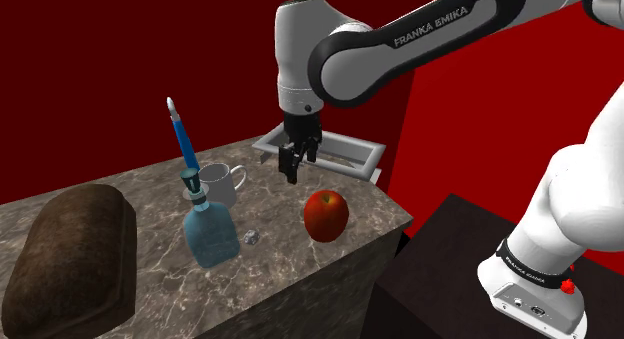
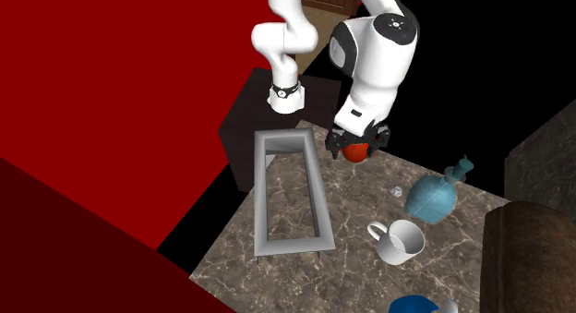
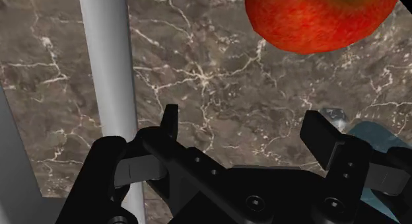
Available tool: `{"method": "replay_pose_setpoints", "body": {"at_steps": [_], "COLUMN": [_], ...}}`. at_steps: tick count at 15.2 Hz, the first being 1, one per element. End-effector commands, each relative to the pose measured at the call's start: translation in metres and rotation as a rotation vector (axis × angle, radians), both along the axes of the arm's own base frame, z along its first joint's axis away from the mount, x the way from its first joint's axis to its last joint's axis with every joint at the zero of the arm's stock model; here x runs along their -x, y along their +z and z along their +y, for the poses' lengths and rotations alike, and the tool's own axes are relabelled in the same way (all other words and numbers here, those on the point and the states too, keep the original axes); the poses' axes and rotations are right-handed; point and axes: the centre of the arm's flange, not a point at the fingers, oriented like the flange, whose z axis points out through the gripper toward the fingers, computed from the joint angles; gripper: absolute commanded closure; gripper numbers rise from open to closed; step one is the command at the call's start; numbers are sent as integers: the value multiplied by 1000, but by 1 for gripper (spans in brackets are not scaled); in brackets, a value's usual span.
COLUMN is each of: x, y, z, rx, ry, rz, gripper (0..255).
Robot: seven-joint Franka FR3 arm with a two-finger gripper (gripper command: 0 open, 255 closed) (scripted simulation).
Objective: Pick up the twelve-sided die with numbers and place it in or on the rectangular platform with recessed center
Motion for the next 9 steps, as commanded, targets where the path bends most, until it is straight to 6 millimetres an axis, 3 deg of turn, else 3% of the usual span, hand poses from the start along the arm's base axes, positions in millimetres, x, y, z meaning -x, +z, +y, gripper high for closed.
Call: {"method": "replay_pose_setpoints", "body": {"at_steps": [1, 9], "x": [-3, -7], "y": [-12, -59], "z": [30, 126], "rx": [3, 19], "ry": [36, 178], "rz": [3, 19], "gripper": [0, 0]}}
